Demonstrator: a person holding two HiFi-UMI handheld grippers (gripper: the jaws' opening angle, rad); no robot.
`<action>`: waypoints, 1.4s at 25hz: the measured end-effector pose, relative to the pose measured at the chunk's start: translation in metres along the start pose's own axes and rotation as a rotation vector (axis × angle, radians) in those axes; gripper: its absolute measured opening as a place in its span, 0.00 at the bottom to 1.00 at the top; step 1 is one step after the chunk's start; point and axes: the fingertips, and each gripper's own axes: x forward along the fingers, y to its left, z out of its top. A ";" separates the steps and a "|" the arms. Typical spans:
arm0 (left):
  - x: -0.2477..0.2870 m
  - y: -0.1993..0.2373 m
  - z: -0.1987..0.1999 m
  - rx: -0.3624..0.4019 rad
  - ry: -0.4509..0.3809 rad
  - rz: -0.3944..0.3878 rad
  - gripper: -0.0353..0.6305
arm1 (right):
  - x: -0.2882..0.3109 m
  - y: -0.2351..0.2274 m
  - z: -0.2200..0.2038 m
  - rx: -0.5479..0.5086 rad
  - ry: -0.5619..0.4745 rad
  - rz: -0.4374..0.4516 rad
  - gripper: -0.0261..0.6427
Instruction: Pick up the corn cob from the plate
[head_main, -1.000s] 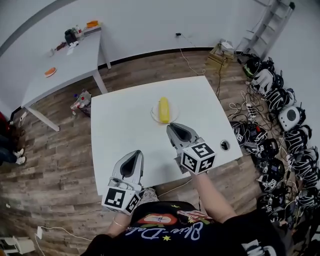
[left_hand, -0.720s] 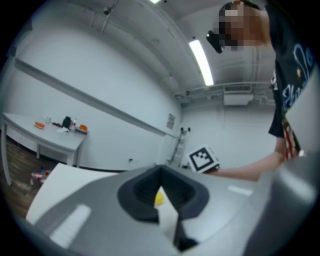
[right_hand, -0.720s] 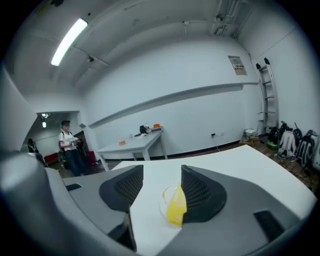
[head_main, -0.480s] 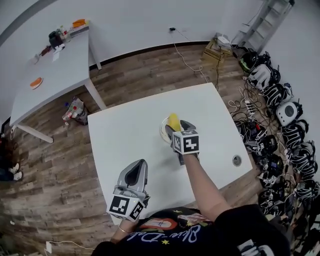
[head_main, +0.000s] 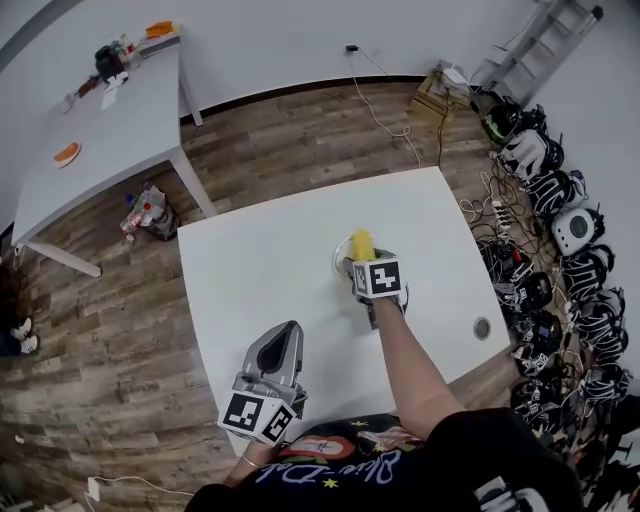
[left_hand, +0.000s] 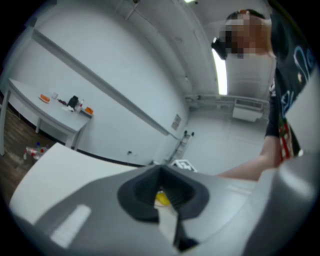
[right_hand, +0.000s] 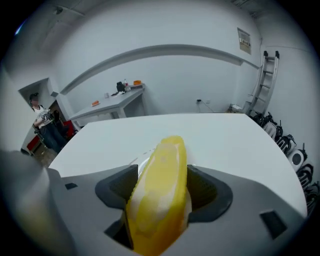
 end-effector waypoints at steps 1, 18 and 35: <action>0.000 0.001 -0.001 -0.004 0.004 0.002 0.04 | 0.003 0.000 -0.004 0.010 0.017 -0.002 0.46; -0.008 -0.014 0.001 0.110 -0.003 0.044 0.04 | -0.078 -0.013 0.016 0.088 -0.304 0.013 0.43; -0.025 -0.104 0.019 0.342 -0.078 0.132 0.04 | -0.279 0.013 -0.011 -0.066 -0.675 0.307 0.43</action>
